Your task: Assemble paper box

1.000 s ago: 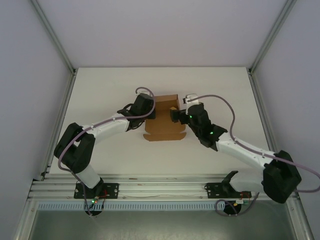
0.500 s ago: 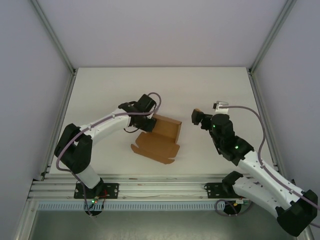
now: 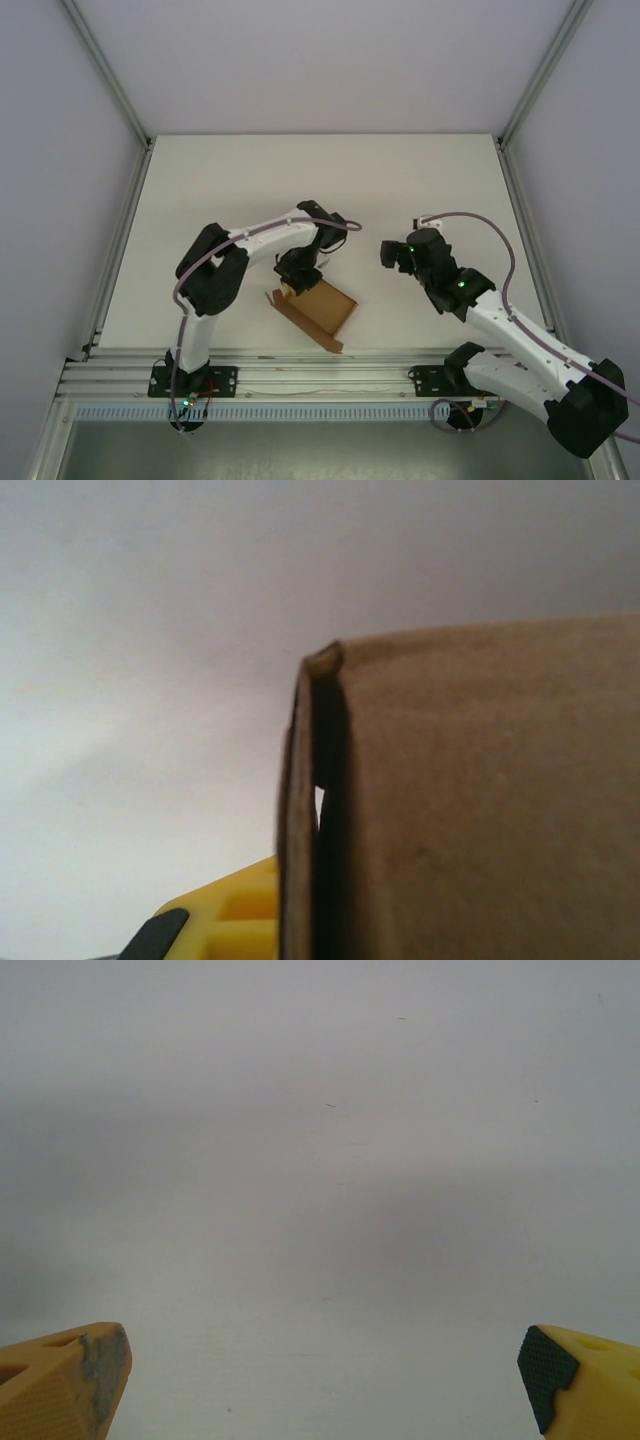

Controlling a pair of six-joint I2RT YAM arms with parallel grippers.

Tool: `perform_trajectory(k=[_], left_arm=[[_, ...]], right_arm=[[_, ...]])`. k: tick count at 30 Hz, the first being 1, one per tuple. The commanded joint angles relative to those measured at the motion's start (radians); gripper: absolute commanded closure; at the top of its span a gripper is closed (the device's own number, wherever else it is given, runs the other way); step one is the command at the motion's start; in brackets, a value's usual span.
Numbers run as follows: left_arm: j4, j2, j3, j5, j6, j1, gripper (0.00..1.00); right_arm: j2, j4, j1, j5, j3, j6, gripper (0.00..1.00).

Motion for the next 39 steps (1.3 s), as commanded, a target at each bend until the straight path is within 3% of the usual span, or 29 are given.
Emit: perform_trajectory(k=[1,4,10,16,19,21,22,27,28,35,39], left_arm=[[-0.111,0.073,0.068,-0.118,0.023,0.002,1.0],[-0.106,0.161,0.099,-0.149,0.028,0.003,1.0],[-0.109,0.33,0.218,-0.354,-0.022,0.003,1.0],[-0.029,0.36,0.285,-0.389,-0.004,-0.003,1.0],[0.005,0.313,0.276,-0.351,0.04,-0.004,1.0],[0.015,0.27,0.285,-0.319,0.062,-0.005,0.76],[0.019,0.241,0.29,-0.298,0.077,-0.005,0.59],[0.033,0.105,0.278,-0.256,0.119,-0.005,0.27],[0.044,0.071,0.27,-0.242,0.129,-0.007,0.03],[0.193,-0.142,0.209,-0.164,0.151,0.001,0.0],[0.372,-0.312,0.1,-0.19,0.023,0.084,0.0]], right_arm=[[-0.013,-0.011,-0.008,0.019,-0.018,-0.006,0.0],[-0.008,-0.009,-0.017,0.04,-0.023,-0.013,0.0],[-0.019,0.003,-0.027,0.05,-0.029,-0.022,0.0],[-0.035,-0.003,-0.029,0.063,-0.033,-0.01,0.0],[-0.039,-0.012,-0.03,0.052,-0.026,-0.017,0.0],[-0.039,-0.013,-0.03,0.032,-0.023,-0.029,0.0],[-0.041,-0.015,-0.031,0.019,-0.02,-0.035,0.0],[-0.048,-0.018,-0.031,-0.067,-0.012,-0.086,0.0],[-0.048,-0.02,-0.032,-0.088,-0.008,-0.099,0.0],[-0.009,0.021,-0.032,-0.265,0.025,-0.298,0.0],[0.124,0.084,-0.027,-0.513,0.07,-0.589,0.04]])
